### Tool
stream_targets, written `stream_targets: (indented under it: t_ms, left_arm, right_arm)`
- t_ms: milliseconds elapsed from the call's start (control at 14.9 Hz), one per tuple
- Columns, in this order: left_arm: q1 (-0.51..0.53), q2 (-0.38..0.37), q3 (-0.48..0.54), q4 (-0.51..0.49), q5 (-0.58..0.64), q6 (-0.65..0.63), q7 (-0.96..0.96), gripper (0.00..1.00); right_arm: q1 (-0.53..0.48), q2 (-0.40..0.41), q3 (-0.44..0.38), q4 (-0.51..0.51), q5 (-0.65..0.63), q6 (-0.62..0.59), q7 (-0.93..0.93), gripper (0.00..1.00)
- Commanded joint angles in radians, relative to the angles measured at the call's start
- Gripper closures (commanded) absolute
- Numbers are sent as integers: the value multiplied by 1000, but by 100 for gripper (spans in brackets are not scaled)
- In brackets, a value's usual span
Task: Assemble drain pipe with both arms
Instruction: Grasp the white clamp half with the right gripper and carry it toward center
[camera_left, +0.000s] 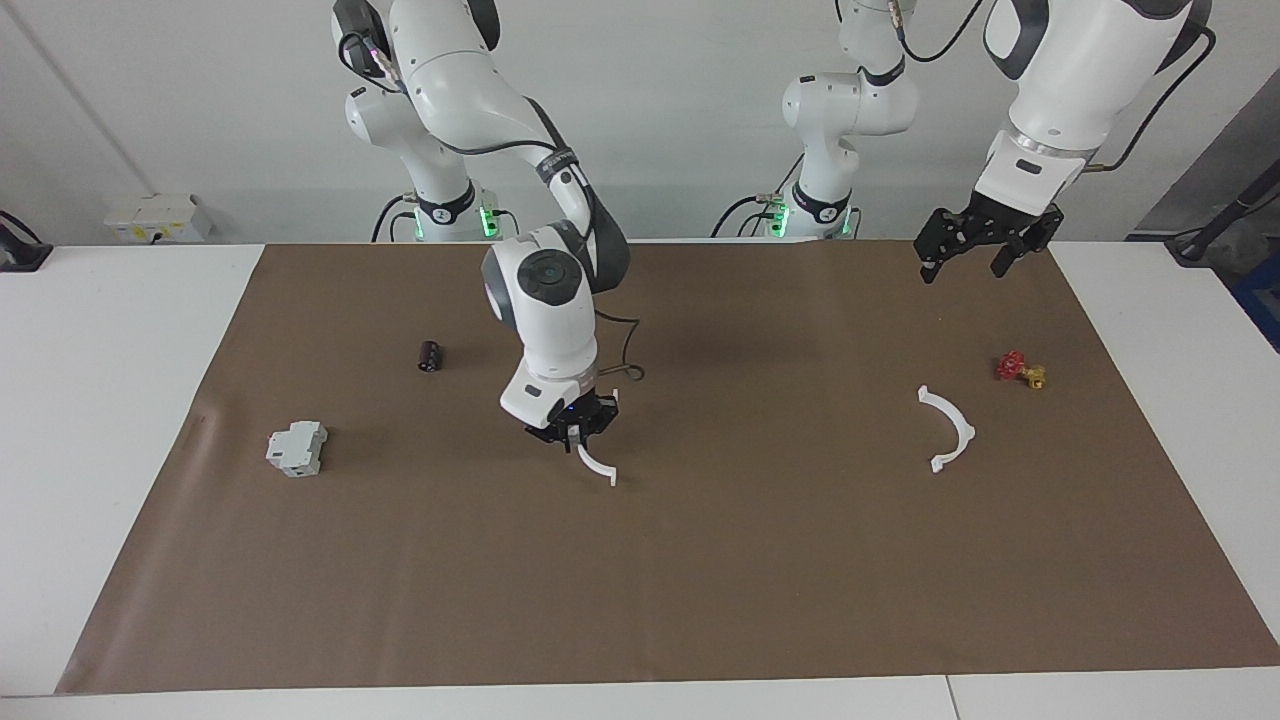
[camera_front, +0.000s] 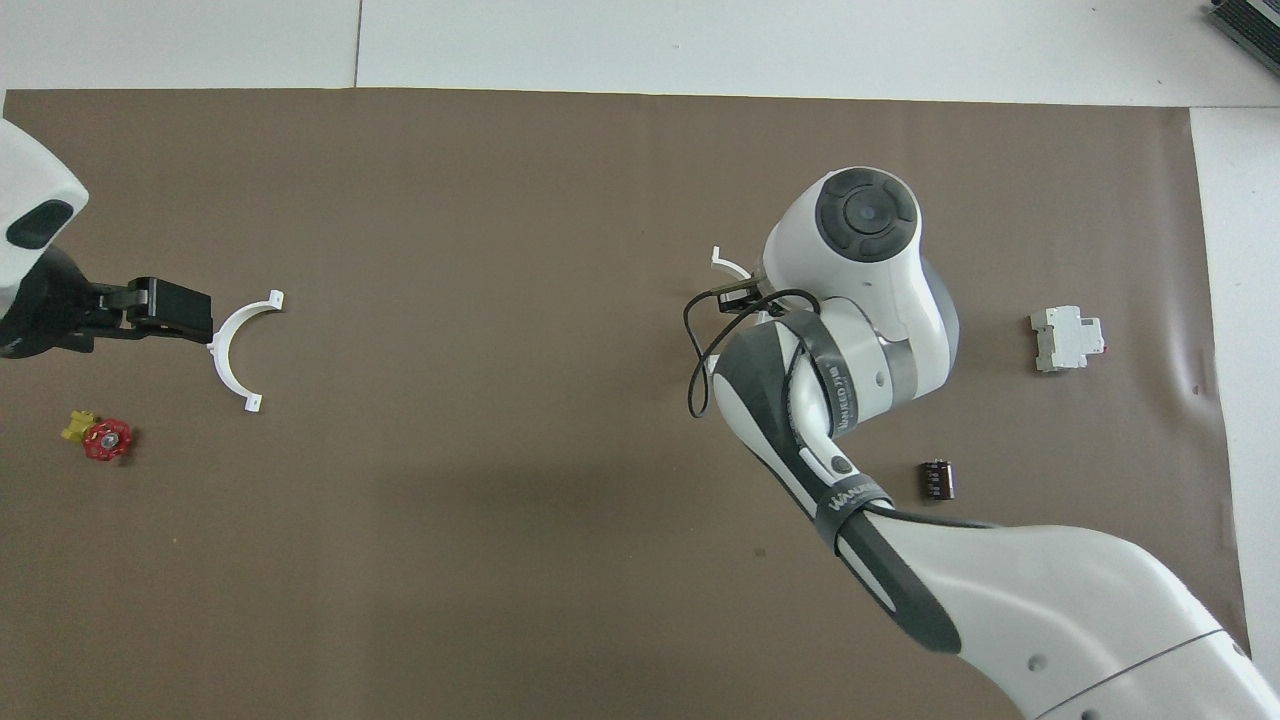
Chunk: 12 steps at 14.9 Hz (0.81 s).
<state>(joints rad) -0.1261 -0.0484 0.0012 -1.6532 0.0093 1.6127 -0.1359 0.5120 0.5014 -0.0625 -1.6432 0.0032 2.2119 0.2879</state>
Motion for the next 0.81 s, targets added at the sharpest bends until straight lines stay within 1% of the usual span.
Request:
stream_targets:
  t_ms: [0, 67, 269, 739]
  left_arm:
    - [-15, -27, 8, -36, 20, 21, 9, 0]
    - [-15, -27, 10, -36, 20, 21, 9, 0]
    - [-15, -27, 8, -36, 20, 22, 9, 0]
    - [-15, -27, 8, -36, 20, 22, 9, 0]
  right_arm:
    - [63, 31, -3, 40, -22, 20, 69, 100]
    - [81, 34, -3, 40, -26, 38, 71, 100]
    - [95, 57, -2, 29, -41, 83, 71, 100]
    - [112, 58, -3, 14, -54, 88, 71, 100]
